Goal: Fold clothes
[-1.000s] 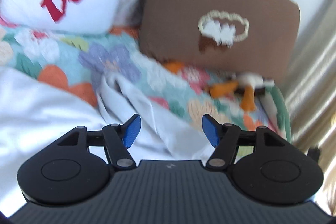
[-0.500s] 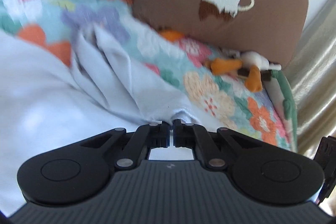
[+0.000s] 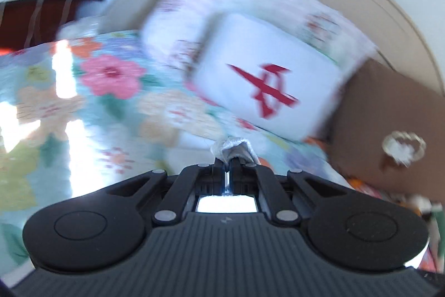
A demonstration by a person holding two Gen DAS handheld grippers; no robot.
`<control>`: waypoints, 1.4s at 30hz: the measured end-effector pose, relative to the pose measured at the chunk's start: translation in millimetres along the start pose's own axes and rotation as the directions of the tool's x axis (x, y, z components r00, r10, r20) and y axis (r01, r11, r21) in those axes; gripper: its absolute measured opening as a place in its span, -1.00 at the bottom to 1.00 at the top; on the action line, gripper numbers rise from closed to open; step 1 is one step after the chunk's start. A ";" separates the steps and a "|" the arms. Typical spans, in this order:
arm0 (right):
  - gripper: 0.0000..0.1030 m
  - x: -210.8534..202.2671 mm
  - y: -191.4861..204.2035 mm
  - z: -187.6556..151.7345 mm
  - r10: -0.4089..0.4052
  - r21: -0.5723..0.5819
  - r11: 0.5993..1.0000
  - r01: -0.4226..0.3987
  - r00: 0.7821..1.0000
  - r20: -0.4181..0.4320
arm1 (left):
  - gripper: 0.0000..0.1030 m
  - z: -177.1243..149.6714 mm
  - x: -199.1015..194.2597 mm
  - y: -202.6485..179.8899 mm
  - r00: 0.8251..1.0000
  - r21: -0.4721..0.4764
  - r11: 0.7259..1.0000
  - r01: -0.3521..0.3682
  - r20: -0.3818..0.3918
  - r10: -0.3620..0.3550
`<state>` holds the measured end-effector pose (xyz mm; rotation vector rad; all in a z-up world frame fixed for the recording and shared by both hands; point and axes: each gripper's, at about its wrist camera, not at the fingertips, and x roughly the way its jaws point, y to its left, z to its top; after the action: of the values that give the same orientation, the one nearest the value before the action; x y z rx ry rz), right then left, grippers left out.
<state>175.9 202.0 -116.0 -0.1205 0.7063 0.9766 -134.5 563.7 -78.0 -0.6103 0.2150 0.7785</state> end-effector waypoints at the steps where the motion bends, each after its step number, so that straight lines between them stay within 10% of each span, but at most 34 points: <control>1: -0.16 0.5 1.6 1.0 -0.003 -0.001 1.000 0.003 1.000 0.003 | -0.96 2.3 3.4 8.9 1.000 -0.012 1.000 -0.021 0.007 0.022; 13: -0.07 8.1 44.1 -1.8 -0.041 -0.262 0.964 0.037 0.999 -0.013 | -0.96 1.7 27.1 39.5 0.996 -0.148 0.988 0.053 -0.063 -0.063; 21: 0.18 35.6 99.9 -24.3 -0.189 -0.670 0.719 0.185 0.980 0.066 | -0.96 0.9 39.7 28.3 0.989 -0.145 0.984 0.102 -0.095 -0.116; 24: 0.27 57.0 95.2 -20.2 -0.201 -0.706 0.693 0.147 0.980 0.007 | -0.96 2.5 44.0 13.4 0.985 -0.118 0.984 0.130 -0.102 -0.143; 26: -0.14 61.5 90.8 -15.2 -0.173 -0.717 0.685 0.127 0.985 0.009 | -0.96 6.2 46.6 -6.0 0.981 -0.081 0.985 0.152 -0.106 -0.160; 28: -0.68 57.2 76.1 3.5 -0.146 -0.628 0.769 0.119 0.989 0.009 | -0.96 14.6 51.2 -30.9 0.975 -0.036 0.981 0.191 -0.112 -0.194; 33: -0.68 22.8 -12.2 45.5 -0.139 -0.119 0.982 0.149 0.986 0.087 | -0.96 47.1 82.0 -110.1 0.951 0.003 0.955 0.297 -0.088 -0.295; 37: -0.79 1.8 -98.3 41.3 -0.200 0.286 0.944 0.164 0.974 0.103 | -0.96 57.3 128.4 -187.3 0.942 0.070 0.942 0.330 -0.097 -0.322; 42: -0.94 -1.8 -127.4 35.0 -0.326 0.317 0.905 0.283 0.941 0.091 | -0.96 45.9 181.3 -258.0 0.949 0.162 0.937 0.311 -0.108 -0.296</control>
<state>293.5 141.8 -114.8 0.1035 0.6719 0.5616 174.6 555.9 -1.0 -0.4919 0.2553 0.4297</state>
